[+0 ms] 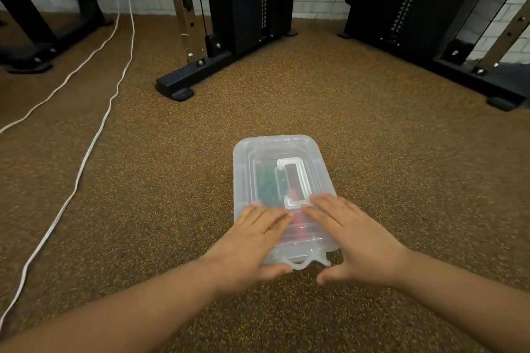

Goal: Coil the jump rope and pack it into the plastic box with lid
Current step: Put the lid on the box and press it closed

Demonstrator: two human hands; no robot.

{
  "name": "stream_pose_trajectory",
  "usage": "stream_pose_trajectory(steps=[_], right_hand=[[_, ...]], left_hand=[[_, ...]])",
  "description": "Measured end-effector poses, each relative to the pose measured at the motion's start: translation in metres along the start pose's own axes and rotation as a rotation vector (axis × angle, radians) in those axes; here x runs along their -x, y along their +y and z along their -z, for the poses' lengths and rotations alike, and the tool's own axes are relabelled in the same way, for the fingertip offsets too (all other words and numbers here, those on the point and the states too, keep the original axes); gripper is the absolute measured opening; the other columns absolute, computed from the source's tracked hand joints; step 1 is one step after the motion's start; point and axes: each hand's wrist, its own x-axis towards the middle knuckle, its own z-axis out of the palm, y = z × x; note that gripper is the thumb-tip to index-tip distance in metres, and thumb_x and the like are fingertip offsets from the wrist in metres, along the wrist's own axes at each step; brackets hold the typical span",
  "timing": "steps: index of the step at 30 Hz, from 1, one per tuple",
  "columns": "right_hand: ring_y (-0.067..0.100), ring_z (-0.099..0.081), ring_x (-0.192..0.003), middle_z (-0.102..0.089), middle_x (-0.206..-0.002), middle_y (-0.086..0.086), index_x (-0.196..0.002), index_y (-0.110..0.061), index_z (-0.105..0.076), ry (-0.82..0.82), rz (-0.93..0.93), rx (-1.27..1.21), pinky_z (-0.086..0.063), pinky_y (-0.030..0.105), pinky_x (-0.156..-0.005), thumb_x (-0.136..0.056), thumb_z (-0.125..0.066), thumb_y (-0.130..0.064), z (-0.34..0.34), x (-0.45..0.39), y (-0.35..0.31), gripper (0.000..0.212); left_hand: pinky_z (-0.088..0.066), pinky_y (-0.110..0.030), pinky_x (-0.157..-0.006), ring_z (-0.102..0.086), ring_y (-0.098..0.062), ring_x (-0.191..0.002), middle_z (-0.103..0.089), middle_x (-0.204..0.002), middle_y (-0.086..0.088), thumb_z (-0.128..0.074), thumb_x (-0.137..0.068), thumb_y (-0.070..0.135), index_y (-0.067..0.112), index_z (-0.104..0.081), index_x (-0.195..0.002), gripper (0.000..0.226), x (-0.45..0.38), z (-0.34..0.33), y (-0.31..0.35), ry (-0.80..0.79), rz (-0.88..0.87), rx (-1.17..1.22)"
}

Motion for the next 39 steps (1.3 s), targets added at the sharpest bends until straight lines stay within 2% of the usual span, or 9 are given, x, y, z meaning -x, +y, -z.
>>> stream_pose_trajectory(steps=[3, 8, 11, 14, 18, 22, 25, 33, 39], right_hand=[[0.011, 0.009, -0.144, -0.007, -0.161, -0.004, -0.15, -0.026, -0.003, 0.033, 0.092, 0.076, 0.013, 0.032, -0.113, -0.074, -0.054, -0.07, -0.006, -0.005, 0.01, 0.102], [0.019, -0.025, -0.143, -0.037, -0.152, -0.002, -0.147, -0.024, -0.024, 0.087, 0.121, 0.102, -0.013, 0.044, -0.115, -0.075, -0.048, -0.074, -0.006, -0.007, 0.017, 0.091], [0.015, -0.012, -0.146, -0.025, -0.156, -0.008, -0.149, -0.028, -0.017, 0.096, 0.136, 0.053, 0.0, 0.037, -0.116, -0.078, -0.046, -0.074, -0.007, -0.007, 0.017, 0.09], [0.01, -0.012, -0.144, -0.026, -0.153, -0.01, -0.148, -0.031, -0.02, 0.09, 0.139, -0.028, -0.006, 0.034, -0.118, -0.075, -0.046, -0.078, -0.004, -0.008, 0.02, 0.091], [-0.002, -0.007, -0.14, -0.016, -0.151, -0.016, -0.148, -0.03, -0.025, 0.204, -0.078, -0.511, -0.008, 0.03, -0.119, -0.086, -0.045, -0.062, 0.003, -0.022, 0.013, 0.072], [0.012, -0.006, -0.146, -0.005, -0.159, -0.003, -0.15, -0.017, -0.02, 0.241, -0.366, -0.755, -0.007, 0.029, -0.116, -0.098, -0.046, -0.026, 0.003, -0.056, 0.005, 0.059], [0.022, -0.024, -0.142, -0.015, -0.157, 0.004, -0.15, -0.02, -0.016, 0.216, -0.487, -0.831, -0.02, 0.032, -0.113, -0.098, -0.043, -0.017, 0.014, -0.074, 0.01, 0.059], [0.029, -0.044, -0.124, -0.035, -0.142, 0.013, -0.151, -0.021, -0.01, 0.116, -0.529, -0.649, -0.039, 0.042, -0.103, -0.094, -0.045, -0.028, 0.016, -0.07, 0.009, 0.067], [0.026, -0.04, -0.132, -0.033, -0.147, 0.004, -0.148, -0.025, -0.023, 0.166, -0.571, -0.756, -0.035, 0.043, -0.109, -0.083, -0.05, -0.06, 0.021, -0.087, 0.019, 0.078]], left_hand=[[0.008, -0.027, -0.117, 0.0, -0.016, -0.143, -0.007, -0.157, -0.001, -0.036, -0.088, 0.06, 0.018, 0.001, -0.151, 0.084, 0.001, 0.002, 0.0, -0.037, -0.008, 0.03], [0.008, -0.022, -0.115, 0.002, -0.013, -0.143, -0.004, -0.158, 0.0, -0.023, -0.09, 0.058, 0.017, 0.003, -0.15, 0.077, -0.002, 0.002, -0.005, -0.1, -0.022, 0.014], [0.002, -0.029, -0.119, 0.0, -0.013, -0.144, -0.005, -0.158, 0.0, -0.025, -0.094, 0.057, 0.02, 0.003, -0.151, 0.073, -0.001, 0.0, -0.007, -0.088, -0.028, 0.002], [0.014, -0.025, -0.114, 0.006, -0.009, -0.144, 0.001, -0.158, 0.01, -0.016, -0.093, 0.06, 0.031, 0.007, -0.15, 0.067, 0.0, 0.001, -0.008, -0.086, 0.016, 0.023], [0.012, -0.03, -0.116, 0.016, -0.009, -0.144, 0.008, -0.159, 0.006, -0.013, -0.095, 0.052, 0.029, -0.002, -0.151, 0.061, -0.021, 0.0, -0.018, 0.02, 0.243, 0.147], [0.009, -0.035, -0.118, 0.021, -0.019, -0.144, 0.018, -0.158, -0.003, -0.024, -0.1, 0.033, 0.022, -0.004, -0.151, 0.056, -0.054, 0.0, -0.033, 0.124, 0.572, 0.393], [-0.008, -0.041, -0.119, 0.008, -0.027, -0.146, 0.017, -0.158, -0.009, -0.034, -0.097, 0.017, 0.024, -0.001, -0.151, 0.063, -0.07, 0.011, -0.038, 0.173, 0.785, 0.634], [-0.026, -0.044, -0.113, -0.012, -0.03, -0.144, 0.006, -0.159, -0.005, -0.041, -0.088, 0.004, 0.027, -0.003, -0.151, 0.077, -0.074, 0.024, -0.037, 0.057, 0.898, 0.58], [-0.015, -0.04, -0.116, -0.01, -0.028, -0.145, -0.002, -0.159, -0.009, -0.035, -0.096, 0.029, 0.018, 0.001, -0.15, 0.066, -0.075, 0.019, -0.053, 0.119, 0.819, 0.507]])
